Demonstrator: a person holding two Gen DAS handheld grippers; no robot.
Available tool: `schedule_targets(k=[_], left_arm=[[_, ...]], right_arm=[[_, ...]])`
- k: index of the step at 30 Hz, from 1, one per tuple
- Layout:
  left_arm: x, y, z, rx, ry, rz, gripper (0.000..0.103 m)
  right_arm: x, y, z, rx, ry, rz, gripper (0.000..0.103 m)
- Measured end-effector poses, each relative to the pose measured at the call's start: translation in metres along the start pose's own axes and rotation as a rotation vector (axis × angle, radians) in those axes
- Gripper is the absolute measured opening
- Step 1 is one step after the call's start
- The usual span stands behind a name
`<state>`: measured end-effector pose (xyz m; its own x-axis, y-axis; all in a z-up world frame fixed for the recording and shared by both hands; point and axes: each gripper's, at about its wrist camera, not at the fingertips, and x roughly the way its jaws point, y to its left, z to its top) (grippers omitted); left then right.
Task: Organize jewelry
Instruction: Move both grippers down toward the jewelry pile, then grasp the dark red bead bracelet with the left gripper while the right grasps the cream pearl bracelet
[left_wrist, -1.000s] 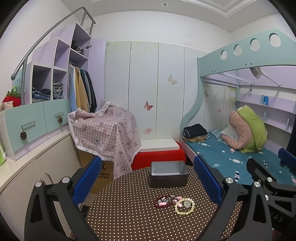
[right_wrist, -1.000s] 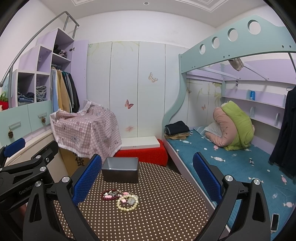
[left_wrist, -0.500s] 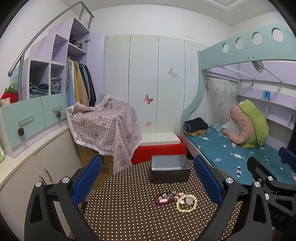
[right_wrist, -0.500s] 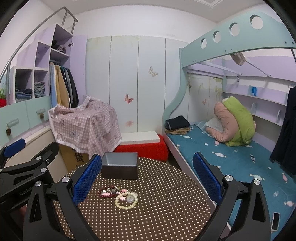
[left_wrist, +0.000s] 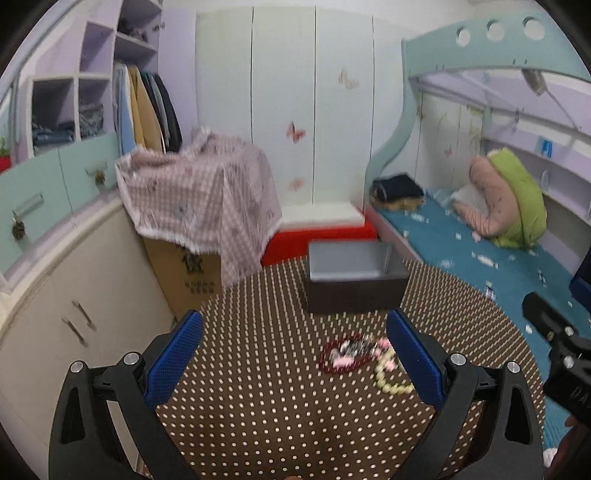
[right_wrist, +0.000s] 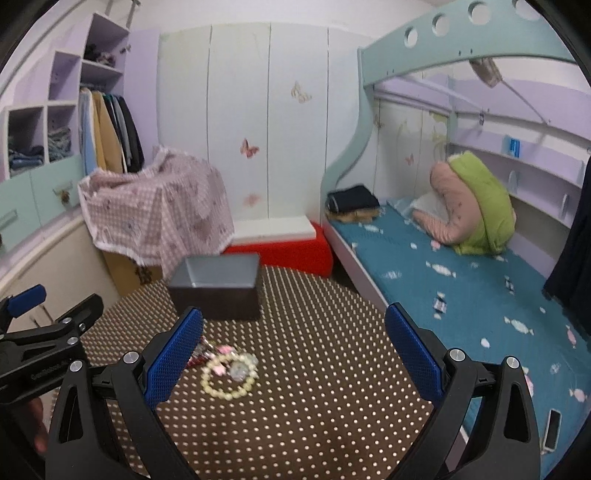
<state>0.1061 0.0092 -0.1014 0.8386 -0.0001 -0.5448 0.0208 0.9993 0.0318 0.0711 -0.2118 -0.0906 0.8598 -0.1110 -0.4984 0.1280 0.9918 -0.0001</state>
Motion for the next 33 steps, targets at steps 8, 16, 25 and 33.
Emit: schedule_targets(k=[8,16,25,33], left_arm=[[0.077,0.0,-0.036,0.012,0.234,-0.023,0.095],[0.12,0.004,-0.041,-0.004,0.304,-0.021,0.092],[0.152,0.022,-0.04,-0.042,0.356,-0.016,0.076],[0.164,0.006,-0.04,0.002,0.373,-0.033,0.061]], right_arm=[[0.071,-0.015,-0.035,0.019,0.198,0.012,0.096],[0.111,-0.018,-0.054,0.023,0.287,0.021,0.096],[0.13,-0.011,-0.058,0.023,0.324,0.065,0.096],[0.146,-0.006,-0.061,0.031,0.367,0.101,0.096]])
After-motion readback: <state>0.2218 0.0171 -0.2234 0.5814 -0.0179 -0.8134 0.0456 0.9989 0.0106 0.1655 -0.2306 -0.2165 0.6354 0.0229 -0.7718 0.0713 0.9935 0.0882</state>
